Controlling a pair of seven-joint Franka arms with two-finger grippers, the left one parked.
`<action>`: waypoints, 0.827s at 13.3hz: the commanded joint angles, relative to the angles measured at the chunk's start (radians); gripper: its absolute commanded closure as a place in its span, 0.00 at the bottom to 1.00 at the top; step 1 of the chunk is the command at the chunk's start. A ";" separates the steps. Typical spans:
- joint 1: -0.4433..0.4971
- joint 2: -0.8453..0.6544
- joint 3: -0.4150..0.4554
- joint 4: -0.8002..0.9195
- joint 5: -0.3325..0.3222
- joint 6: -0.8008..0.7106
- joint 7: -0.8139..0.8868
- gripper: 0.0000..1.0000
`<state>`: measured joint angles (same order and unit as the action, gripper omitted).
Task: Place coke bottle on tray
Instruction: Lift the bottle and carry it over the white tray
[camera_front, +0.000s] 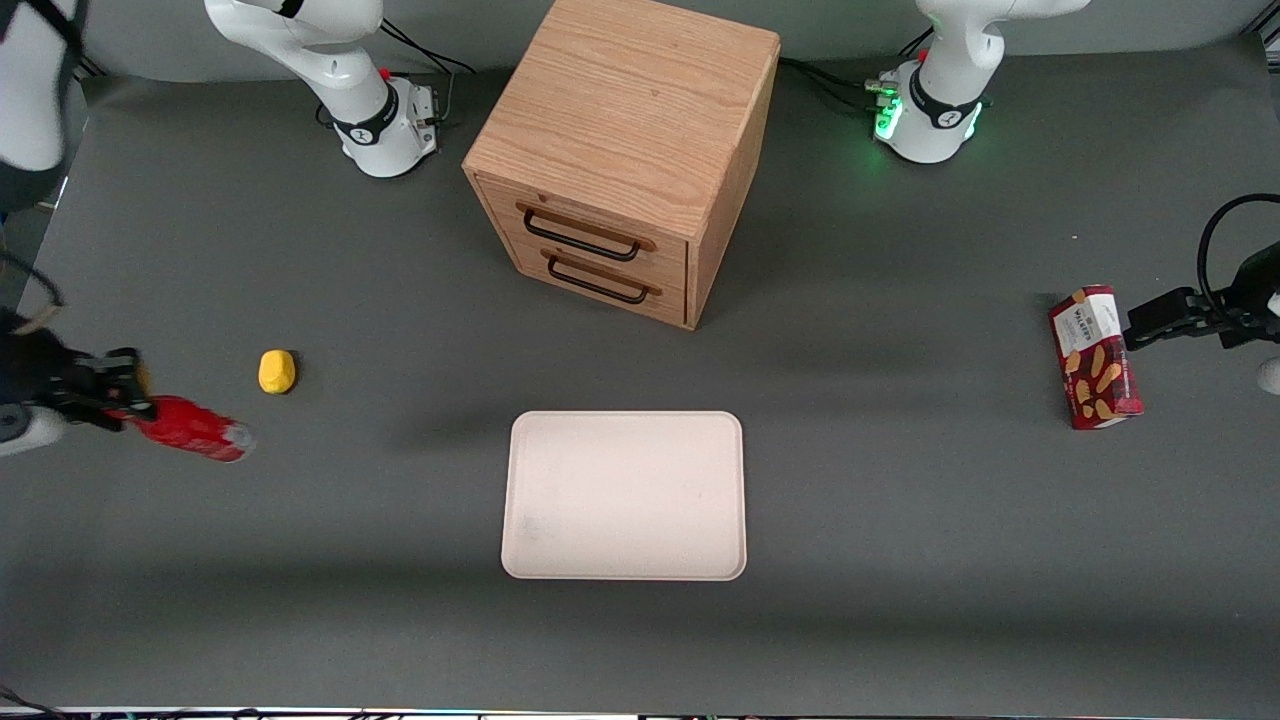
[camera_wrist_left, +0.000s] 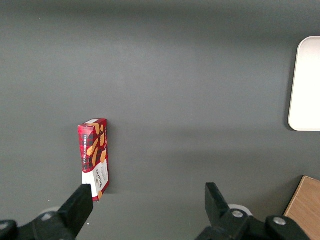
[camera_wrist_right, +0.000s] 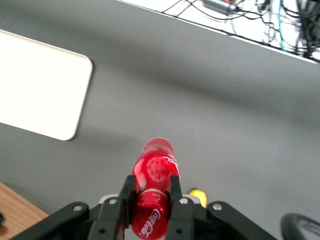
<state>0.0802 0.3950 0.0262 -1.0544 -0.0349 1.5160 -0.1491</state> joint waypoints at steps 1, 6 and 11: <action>0.099 0.004 -0.008 0.011 -0.014 0.007 0.165 1.00; 0.257 0.065 -0.009 0.075 -0.013 0.012 0.370 1.00; 0.374 0.114 0.003 0.102 -0.007 0.022 0.474 1.00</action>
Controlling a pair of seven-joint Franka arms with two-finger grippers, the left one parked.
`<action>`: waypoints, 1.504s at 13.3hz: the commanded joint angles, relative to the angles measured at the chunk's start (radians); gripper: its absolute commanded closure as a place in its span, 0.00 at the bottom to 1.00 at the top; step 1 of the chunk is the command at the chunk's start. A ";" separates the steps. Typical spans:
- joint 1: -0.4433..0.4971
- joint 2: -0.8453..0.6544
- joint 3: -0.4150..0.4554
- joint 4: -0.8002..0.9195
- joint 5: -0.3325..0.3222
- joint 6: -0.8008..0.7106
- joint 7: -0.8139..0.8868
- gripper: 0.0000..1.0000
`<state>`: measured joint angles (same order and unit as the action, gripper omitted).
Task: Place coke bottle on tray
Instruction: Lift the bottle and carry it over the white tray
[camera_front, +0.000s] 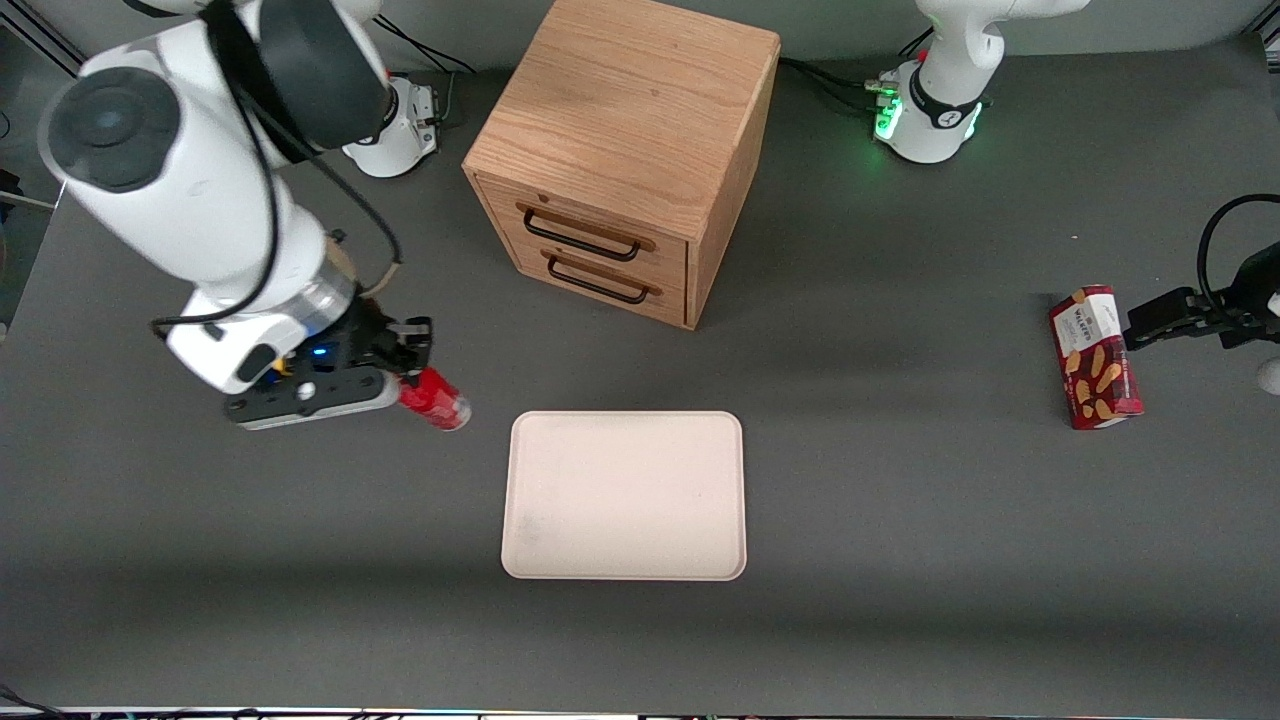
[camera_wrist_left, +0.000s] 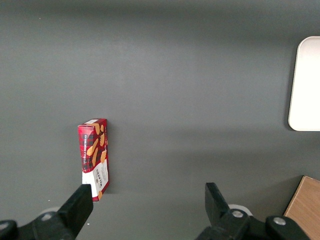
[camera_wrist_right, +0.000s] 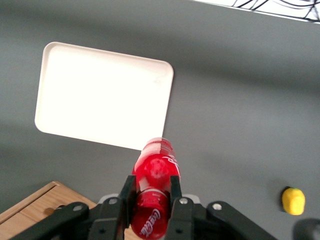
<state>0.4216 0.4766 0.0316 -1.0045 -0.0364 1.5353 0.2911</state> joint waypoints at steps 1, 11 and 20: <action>0.048 0.037 0.001 0.052 -0.004 0.006 0.031 1.00; 0.025 0.175 0.010 0.038 -0.011 0.186 -0.015 1.00; 0.013 0.306 0.007 -0.037 -0.071 0.389 -0.009 1.00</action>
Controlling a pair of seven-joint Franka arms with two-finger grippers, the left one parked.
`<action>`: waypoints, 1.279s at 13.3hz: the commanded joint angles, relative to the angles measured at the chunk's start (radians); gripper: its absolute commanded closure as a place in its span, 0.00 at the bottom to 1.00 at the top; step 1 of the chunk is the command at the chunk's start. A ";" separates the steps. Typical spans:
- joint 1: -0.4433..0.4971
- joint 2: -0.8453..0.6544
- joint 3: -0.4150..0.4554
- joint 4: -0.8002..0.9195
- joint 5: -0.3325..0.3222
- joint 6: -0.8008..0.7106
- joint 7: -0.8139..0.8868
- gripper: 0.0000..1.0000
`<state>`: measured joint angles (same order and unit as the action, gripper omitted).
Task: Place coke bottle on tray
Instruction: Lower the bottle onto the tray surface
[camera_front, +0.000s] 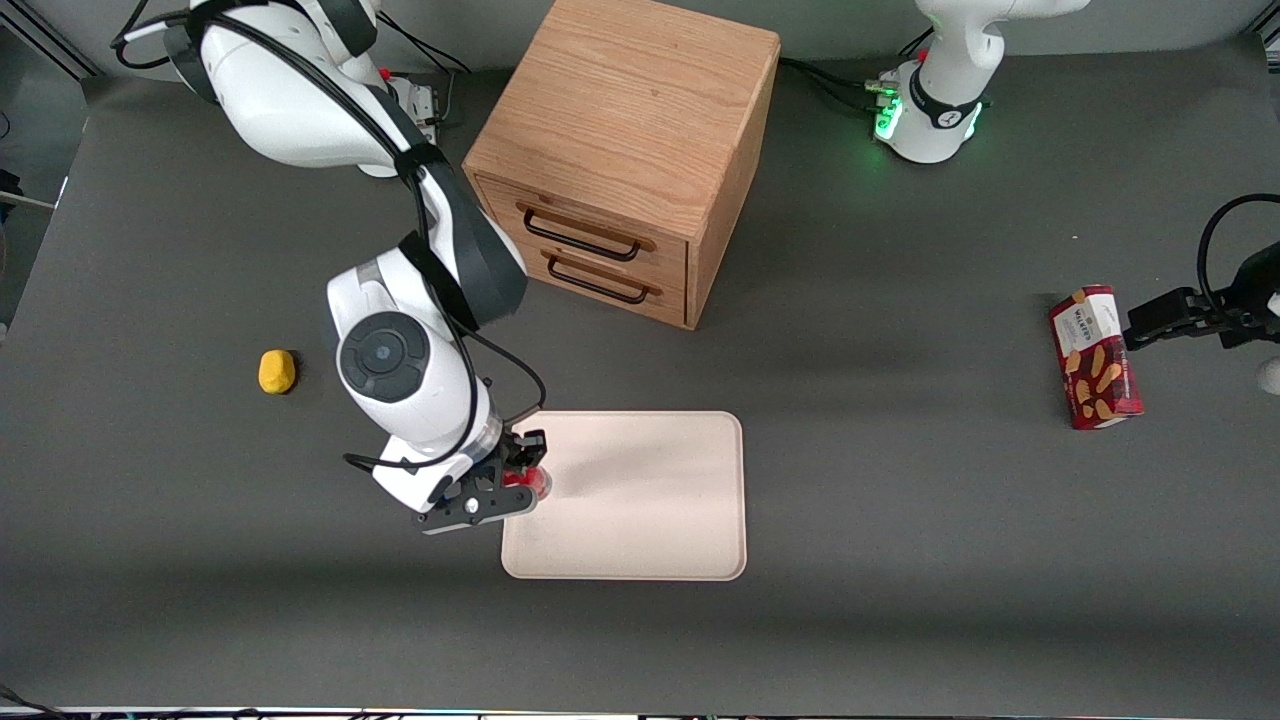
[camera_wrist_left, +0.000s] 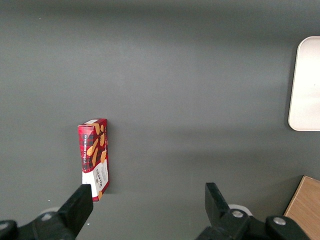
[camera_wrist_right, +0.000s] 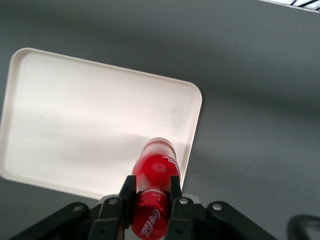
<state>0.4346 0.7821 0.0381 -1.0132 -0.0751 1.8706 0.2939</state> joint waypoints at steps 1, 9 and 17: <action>-0.001 0.000 0.000 -0.045 -0.034 0.080 -0.010 1.00; -0.001 0.048 -0.001 -0.061 -0.032 0.162 -0.007 1.00; -0.001 0.063 -0.001 -0.062 -0.029 0.162 0.033 0.31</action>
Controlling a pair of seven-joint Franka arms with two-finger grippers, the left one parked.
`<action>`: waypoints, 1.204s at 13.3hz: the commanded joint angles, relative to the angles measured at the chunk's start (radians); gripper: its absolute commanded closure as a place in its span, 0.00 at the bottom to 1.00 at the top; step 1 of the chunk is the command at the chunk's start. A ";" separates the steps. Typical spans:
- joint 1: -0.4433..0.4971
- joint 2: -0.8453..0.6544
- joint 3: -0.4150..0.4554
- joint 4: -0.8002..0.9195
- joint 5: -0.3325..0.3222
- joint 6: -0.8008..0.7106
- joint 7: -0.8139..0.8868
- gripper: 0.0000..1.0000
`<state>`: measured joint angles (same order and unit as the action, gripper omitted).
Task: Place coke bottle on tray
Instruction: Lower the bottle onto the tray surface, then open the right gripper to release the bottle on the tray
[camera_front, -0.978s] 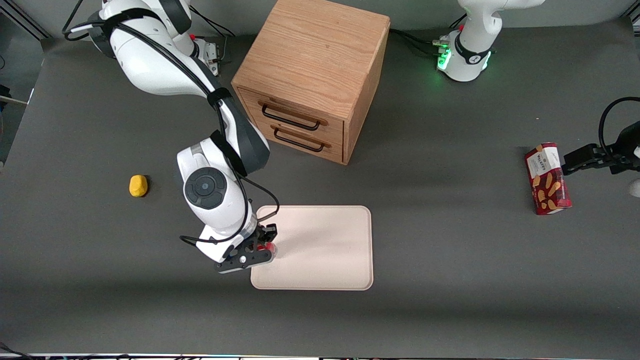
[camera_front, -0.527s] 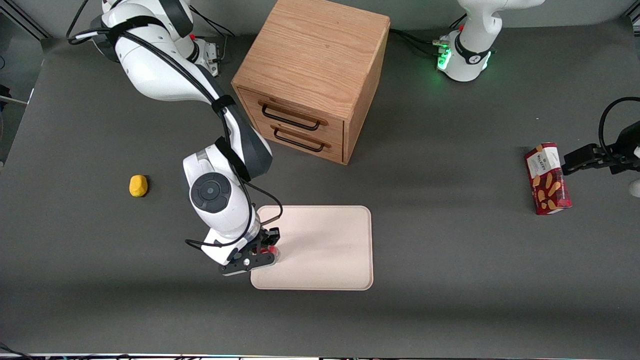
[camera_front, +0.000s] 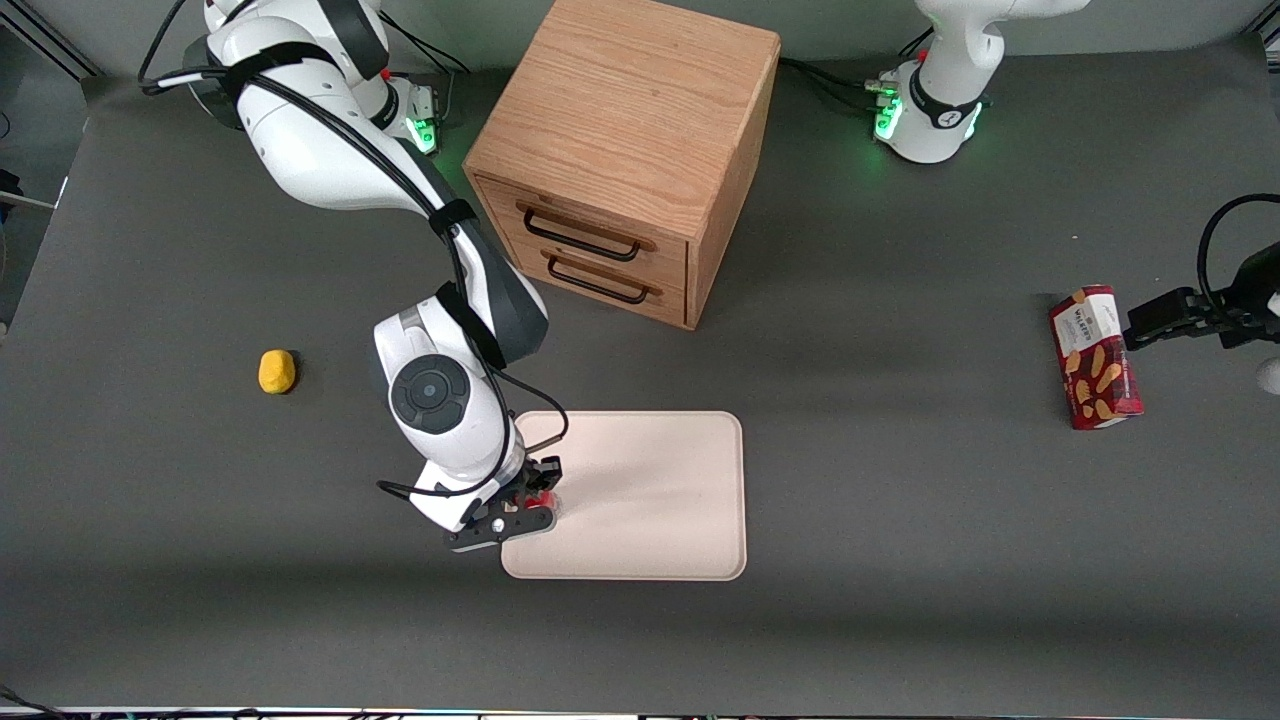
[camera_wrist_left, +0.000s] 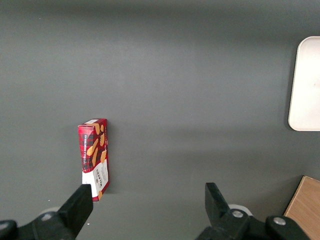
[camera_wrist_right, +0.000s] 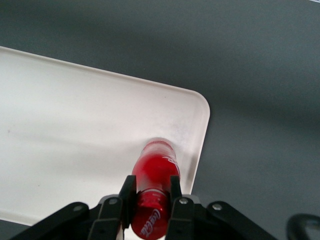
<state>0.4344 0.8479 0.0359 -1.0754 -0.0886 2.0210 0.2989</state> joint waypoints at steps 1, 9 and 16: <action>0.000 -0.003 0.001 0.000 -0.016 0.012 0.038 0.19; 0.000 -0.024 0.001 0.000 -0.014 -0.001 0.045 0.00; 0.003 -0.229 0.002 0.003 -0.016 -0.316 0.052 0.00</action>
<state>0.4335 0.6969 0.0345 -1.0472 -0.0886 1.7762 0.3165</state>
